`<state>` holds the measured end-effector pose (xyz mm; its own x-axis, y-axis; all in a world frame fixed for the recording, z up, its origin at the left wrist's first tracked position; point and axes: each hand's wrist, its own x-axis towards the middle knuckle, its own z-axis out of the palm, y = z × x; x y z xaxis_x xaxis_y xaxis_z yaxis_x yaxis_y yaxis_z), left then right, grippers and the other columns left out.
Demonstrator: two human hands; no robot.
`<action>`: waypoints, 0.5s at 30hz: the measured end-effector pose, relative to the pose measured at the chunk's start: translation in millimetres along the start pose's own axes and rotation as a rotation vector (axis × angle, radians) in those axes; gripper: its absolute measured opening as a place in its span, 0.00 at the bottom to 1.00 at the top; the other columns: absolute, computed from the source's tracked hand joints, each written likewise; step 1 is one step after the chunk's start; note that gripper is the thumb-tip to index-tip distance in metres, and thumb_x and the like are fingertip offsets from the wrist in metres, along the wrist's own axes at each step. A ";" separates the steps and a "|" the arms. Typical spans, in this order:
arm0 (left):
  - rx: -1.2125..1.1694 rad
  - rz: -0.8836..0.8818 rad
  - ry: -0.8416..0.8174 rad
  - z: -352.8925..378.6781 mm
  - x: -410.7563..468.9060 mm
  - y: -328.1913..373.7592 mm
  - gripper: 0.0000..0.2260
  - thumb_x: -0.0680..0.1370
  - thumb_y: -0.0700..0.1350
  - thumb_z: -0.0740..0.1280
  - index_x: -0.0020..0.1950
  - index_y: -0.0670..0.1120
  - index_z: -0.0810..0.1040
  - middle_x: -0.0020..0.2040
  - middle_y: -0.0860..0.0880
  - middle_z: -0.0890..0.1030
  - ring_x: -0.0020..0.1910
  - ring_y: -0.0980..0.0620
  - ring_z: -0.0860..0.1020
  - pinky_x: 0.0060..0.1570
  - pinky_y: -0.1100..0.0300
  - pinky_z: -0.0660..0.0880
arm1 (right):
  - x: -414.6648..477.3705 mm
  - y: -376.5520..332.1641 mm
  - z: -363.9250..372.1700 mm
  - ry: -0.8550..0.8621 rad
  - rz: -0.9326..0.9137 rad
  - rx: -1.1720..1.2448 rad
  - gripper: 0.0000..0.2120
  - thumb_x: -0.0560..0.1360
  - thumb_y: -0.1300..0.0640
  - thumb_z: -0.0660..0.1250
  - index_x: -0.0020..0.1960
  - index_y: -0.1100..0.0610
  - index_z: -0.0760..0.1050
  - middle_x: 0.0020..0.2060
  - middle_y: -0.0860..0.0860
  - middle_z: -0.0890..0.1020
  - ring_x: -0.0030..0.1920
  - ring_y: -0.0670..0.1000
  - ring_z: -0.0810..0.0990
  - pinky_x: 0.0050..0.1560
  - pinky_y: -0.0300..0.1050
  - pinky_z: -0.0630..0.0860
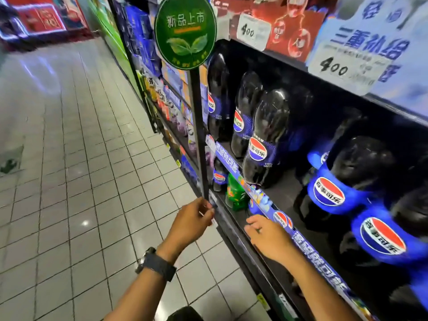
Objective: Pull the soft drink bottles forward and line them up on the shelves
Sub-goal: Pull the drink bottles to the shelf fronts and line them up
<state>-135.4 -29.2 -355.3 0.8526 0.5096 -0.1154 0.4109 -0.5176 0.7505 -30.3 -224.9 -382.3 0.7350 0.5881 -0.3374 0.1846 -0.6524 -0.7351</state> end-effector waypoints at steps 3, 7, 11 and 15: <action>-0.036 0.027 -0.043 -3.3 26.8 1.4 0.02 0.77 0.47 0.65 0.45 0.50 0.76 0.34 0.54 0.79 0.29 0.61 0.79 0.31 0.68 0.71 | 20.6 -14.4 -1.7 0.079 0.030 0.216 0.05 0.76 0.57 0.63 0.43 0.49 0.76 0.37 0.48 0.82 0.33 0.46 0.80 0.33 0.35 0.71; -0.015 0.085 -0.128 -3.3 75.5 -8.8 0.02 0.76 0.47 0.66 0.44 0.51 0.77 0.34 0.56 0.80 0.32 0.61 0.78 0.32 0.70 0.70 | 52.4 -26.3 -0.1 0.186 0.133 0.464 0.10 0.78 0.62 0.60 0.41 0.52 0.75 0.35 0.51 0.80 0.27 0.47 0.76 0.26 0.33 0.69; 0.051 0.211 -0.262 -5.0 131.0 -24.2 0.02 0.76 0.47 0.66 0.43 0.50 0.77 0.36 0.54 0.81 0.33 0.57 0.78 0.34 0.62 0.73 | 84.5 -32.1 11.8 0.338 0.238 0.596 0.08 0.79 0.61 0.60 0.42 0.57 0.75 0.34 0.52 0.79 0.26 0.45 0.75 0.25 0.34 0.67; 0.076 0.309 -0.432 -17.0 180.7 -49.5 0.04 0.76 0.44 0.67 0.42 0.51 0.77 0.36 0.51 0.81 0.31 0.53 0.79 0.28 0.64 0.75 | 104.9 -50.7 41.4 0.410 0.398 0.840 0.11 0.80 0.64 0.57 0.41 0.58 0.71 0.32 0.55 0.75 0.19 0.43 0.71 0.20 0.33 0.63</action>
<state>-7.2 100.1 -402.2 0.9862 0.0047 -0.1656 0.1281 -0.6554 0.7443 10.4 -110.4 -404.8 0.8396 0.0890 -0.5359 -0.5243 -0.1255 -0.8423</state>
